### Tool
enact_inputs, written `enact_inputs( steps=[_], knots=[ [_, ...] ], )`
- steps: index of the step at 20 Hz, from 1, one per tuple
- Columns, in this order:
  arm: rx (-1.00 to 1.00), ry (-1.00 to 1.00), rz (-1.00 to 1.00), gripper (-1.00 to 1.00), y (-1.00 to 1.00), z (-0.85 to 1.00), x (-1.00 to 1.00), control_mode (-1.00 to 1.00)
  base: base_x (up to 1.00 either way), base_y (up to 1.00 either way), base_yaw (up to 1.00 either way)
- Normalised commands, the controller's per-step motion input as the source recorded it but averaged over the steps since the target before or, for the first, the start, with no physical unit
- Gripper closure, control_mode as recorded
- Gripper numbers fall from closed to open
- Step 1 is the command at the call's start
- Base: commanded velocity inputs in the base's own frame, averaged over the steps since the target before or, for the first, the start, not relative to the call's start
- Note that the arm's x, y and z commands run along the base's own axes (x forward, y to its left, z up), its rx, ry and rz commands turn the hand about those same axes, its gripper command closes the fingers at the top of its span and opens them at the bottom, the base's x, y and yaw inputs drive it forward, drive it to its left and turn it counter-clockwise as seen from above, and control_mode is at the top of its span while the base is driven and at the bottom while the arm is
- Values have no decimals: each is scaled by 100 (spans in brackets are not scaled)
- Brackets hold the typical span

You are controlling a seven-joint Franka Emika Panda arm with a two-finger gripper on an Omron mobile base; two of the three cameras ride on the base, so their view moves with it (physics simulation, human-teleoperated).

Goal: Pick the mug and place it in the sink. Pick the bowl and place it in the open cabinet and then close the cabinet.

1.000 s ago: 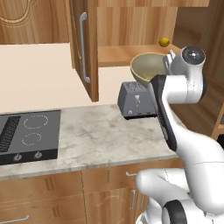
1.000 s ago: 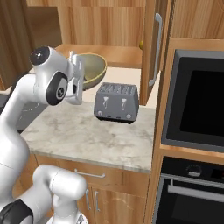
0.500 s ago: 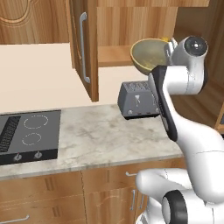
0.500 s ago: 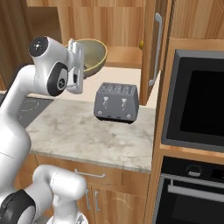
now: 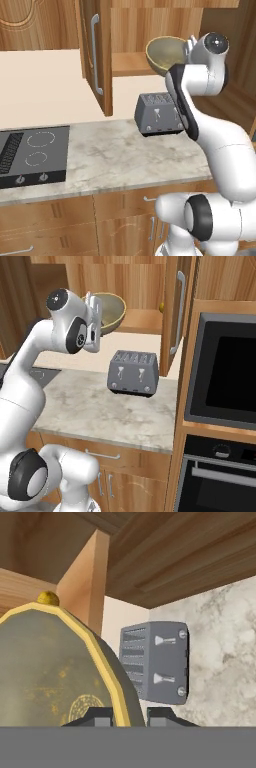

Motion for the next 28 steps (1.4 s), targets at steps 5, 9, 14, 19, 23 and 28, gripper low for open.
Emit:
enact_inputs(
  steps=[5, 9, 14, 19, 23, 28],
  knots=[
    [3, 0, 0, 100, 18, 23, 50, -100, 0, 0, 0],
    [9, 2, 0, 100, 9, 15, 50, -100, 0, 0, 0],
    [11, 1, 0, 100, 0, 2, 51, -100, 0, 0, 0],
    [6, -7, 0, 100, 0, -4, 36, -100, 0, 0, 0],
    [5, -9, 0, 100, 0, -9, 28, -100, 0, 0, 0],
    [7, -1, 0, 100, 0, -14, 28, -100, 0, 0, 0]
  ],
)
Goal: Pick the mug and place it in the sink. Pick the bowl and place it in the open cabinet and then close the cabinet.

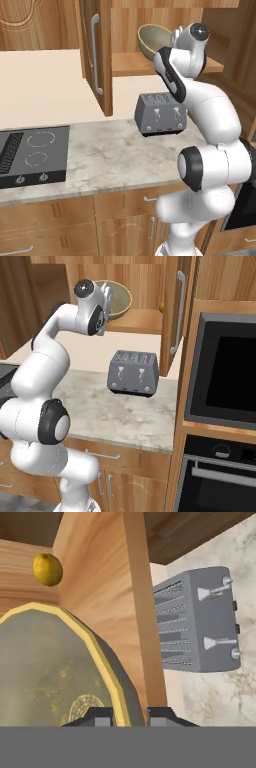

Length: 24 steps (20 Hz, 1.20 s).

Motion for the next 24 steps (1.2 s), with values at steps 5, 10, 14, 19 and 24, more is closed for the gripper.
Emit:
enact_inputs(
  steps=[5, 10, 14, 19, 24],
  knots=[
    [3, 4, 0, 100, 0, -19, 22, -100, 0, 0, 0],
    [0, 2, 0, 100, 2, -7, 30, -100, 0, 0, 0],
    [0, 0, 0, 100, 7, -2, 40, -100, 0, 0, 0],
    [0, 0, 0, 100, 6, -11, 31, -100, 0, 0, 0],
    [0, -1, 0, -100, 19, -7, 30, -100, 0, 0, 0]
  ],
)
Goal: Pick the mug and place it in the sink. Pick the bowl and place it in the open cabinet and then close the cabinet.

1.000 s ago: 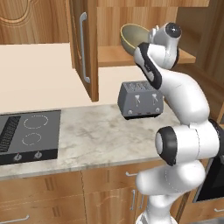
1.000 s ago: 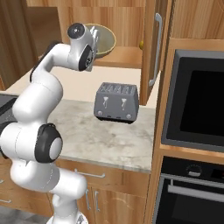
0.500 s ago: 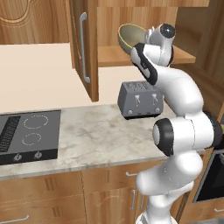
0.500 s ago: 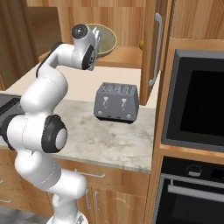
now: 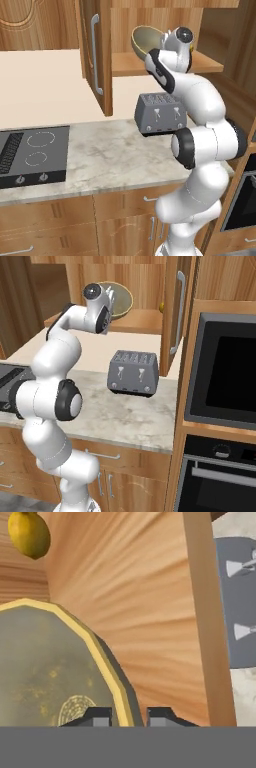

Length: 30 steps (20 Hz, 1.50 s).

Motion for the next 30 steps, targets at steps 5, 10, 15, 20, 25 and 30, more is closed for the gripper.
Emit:
enact_inputs(
  steps=[5, 10, 15, 20, 25, 30],
  knots=[
    [-3, -22, 0, -100, 1, 23, 1, -100, 0, 0, 0],
    [-3, -32, 0, -100, 0, 27, -2, -100, 0, 0, 0],
    [0, -34, 1, -100, 0, 13, -50, -100, 0, 0, 0],
    [0, -31, 2, -100, 0, 48, -53, -100, 0, 0, 0],
    [0, 1, 0, -100, -10, 72, -38, -100, 0, 0, 0],
    [5, 45, -3, -100, -44, 7, -78, -100, 0, 0, 0]
  ],
)
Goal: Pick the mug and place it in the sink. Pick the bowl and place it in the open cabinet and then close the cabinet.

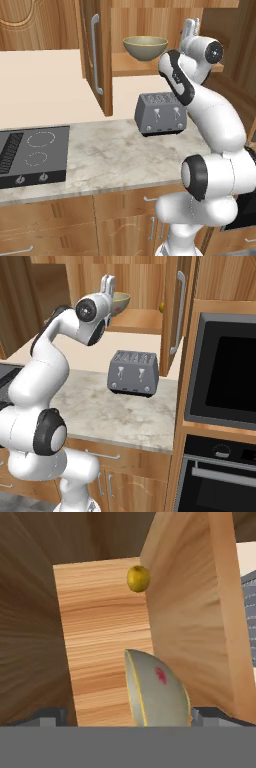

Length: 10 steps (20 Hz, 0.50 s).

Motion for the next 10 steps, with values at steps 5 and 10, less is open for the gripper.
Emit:
enact_inputs(
  steps=[5, 10],
  knots=[
    [0, 63, -5, -100, -17, -20, -100, -100, 0, 0, 0],
    [0, -6, -1, -100, 0, 0, -100, -100, 0, 0, 0]
  ],
)
